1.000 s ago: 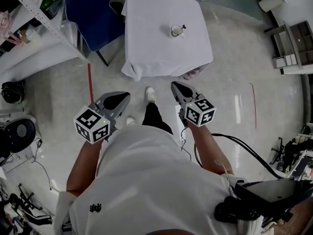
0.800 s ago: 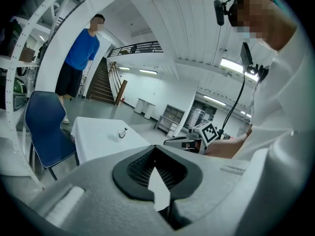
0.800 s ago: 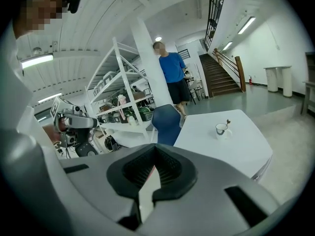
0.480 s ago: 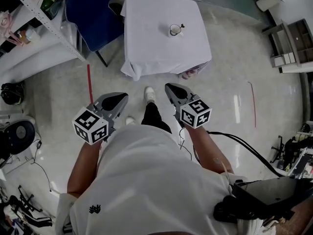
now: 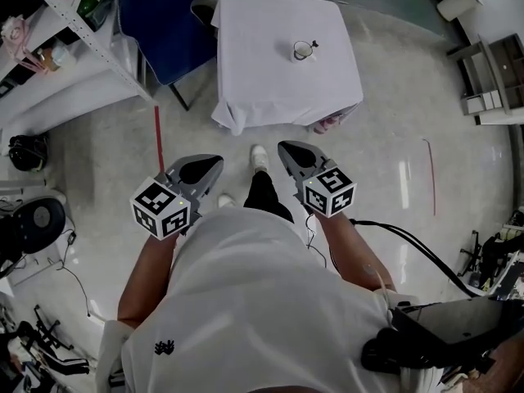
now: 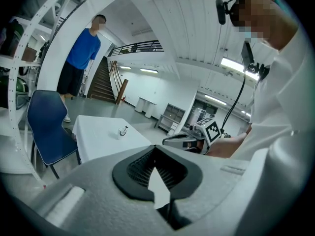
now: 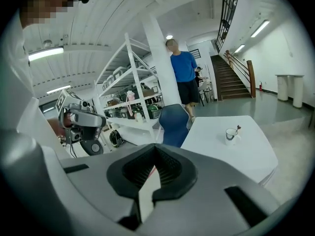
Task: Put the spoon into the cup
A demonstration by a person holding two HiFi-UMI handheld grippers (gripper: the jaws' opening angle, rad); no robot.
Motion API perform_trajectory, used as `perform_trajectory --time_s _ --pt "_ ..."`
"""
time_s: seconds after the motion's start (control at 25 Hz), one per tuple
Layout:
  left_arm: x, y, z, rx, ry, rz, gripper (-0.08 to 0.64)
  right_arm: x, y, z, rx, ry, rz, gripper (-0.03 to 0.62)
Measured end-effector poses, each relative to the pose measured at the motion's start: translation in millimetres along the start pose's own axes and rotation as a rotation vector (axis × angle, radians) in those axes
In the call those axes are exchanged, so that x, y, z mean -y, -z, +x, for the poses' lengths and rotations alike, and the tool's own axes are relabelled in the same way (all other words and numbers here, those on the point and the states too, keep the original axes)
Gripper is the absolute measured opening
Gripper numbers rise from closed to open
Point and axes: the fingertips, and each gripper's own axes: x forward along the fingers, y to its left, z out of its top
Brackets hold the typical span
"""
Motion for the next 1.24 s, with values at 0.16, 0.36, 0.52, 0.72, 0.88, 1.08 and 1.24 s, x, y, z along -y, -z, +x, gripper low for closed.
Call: perform_trajectory --time_s 0.16,0.36,0.52,0.72,0.88,1.08,1.24 --pt "-1.8 4.2 -2.9 -0.004 0.002 -0.002 0.005 -3.7 4.9 2.9 -0.010 0.001 -0.003 0.008" --pt "-0.5 6.7 -3.1 -0.002 0.000 -0.003 0.005 -8.8 6.1 2.0 -0.016 -0.010 -0.025 0.008" --pt "1.0 5.2 -2.2 -0.001 0.005 -0.001 0.005 -8.3 4.4 1.6 -0.017 -0.005 -0.035 0.008" --pt "0.8 5.9 0.8 -0.006 0.012 -0.002 0.005 -8.7 6.9 0.0 -0.023 0.000 -0.046 0.008" --pt "0.7 7.9 2.4 -0.010 0.012 -0.006 0.005 -9.3 9.2 0.1 -0.027 -0.004 -0.047 0.008" --pt "1.2 6.4 6.5 -0.009 0.014 -0.006 0.005 -8.4 8.4 -0.1 -0.027 -0.010 -0.052 0.008" --pt "0.8 5.6 6.1 -0.008 0.012 -0.006 0.005 -9.5 8.2 1.1 -0.033 -0.015 -0.064 0.008"
